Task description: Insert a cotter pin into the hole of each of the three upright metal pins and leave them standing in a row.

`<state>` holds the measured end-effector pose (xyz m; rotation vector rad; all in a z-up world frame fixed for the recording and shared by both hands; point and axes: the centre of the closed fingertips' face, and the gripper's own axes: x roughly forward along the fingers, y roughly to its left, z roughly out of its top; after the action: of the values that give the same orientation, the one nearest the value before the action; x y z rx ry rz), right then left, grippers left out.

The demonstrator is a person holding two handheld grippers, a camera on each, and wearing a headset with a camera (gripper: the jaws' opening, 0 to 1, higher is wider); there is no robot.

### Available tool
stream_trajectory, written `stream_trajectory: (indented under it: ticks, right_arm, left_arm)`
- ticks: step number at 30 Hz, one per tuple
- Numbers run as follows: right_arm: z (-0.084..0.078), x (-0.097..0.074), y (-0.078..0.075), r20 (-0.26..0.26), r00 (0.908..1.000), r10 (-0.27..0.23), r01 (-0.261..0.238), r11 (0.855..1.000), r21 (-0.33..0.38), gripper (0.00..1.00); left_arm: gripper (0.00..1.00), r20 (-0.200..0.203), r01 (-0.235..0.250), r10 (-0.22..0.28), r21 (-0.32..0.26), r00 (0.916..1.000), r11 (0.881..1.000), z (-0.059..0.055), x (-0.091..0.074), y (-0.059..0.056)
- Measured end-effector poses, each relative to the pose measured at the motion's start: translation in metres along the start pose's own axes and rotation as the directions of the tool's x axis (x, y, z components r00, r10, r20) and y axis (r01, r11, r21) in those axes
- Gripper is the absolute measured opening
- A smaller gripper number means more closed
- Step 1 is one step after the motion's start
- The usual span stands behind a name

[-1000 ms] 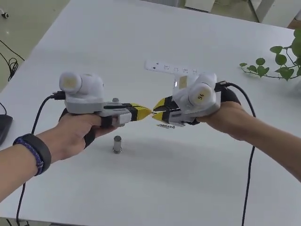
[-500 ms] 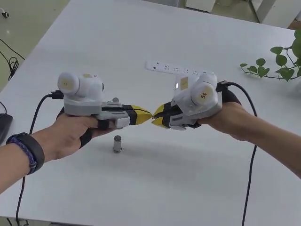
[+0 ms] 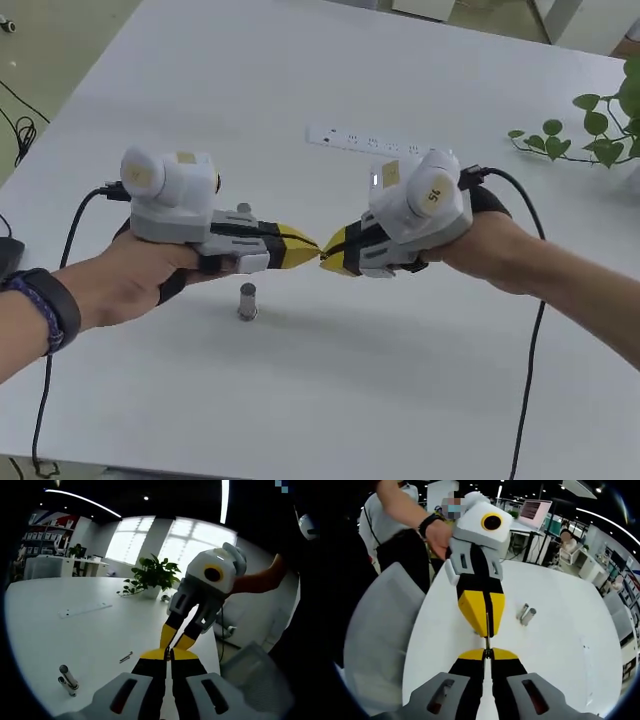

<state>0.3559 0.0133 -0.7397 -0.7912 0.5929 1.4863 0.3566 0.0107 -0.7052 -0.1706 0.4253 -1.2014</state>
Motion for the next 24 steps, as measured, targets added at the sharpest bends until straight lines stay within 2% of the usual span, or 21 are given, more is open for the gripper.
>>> stream_trajectory:
  ticks: [8,14,24]
  right_arm:
    - [-0.003,-0.001,0.007,-0.012,0.9994,0.032,-0.032,0.999,-0.004,0.04]
    - [-0.007,0.0,0.012,-0.031,0.9985,0.044,-0.045,0.999,-0.021,0.03]
    - [-0.01,0.003,0.012,-0.048,0.9984,0.03,-0.031,0.999,-0.029,0.02]
  left_arm:
    - [0.0,-0.04,0.038,-0.036,0.054,0.9986,0.998,-0.007,0.001,-0.006]
    - [0.01,-0.058,0.05,-0.047,0.048,0.9972,0.998,-0.012,0.003,-0.009]
    - [0.01,-0.075,0.037,-0.034,0.038,0.9966,0.999,-0.016,0.005,-0.007]
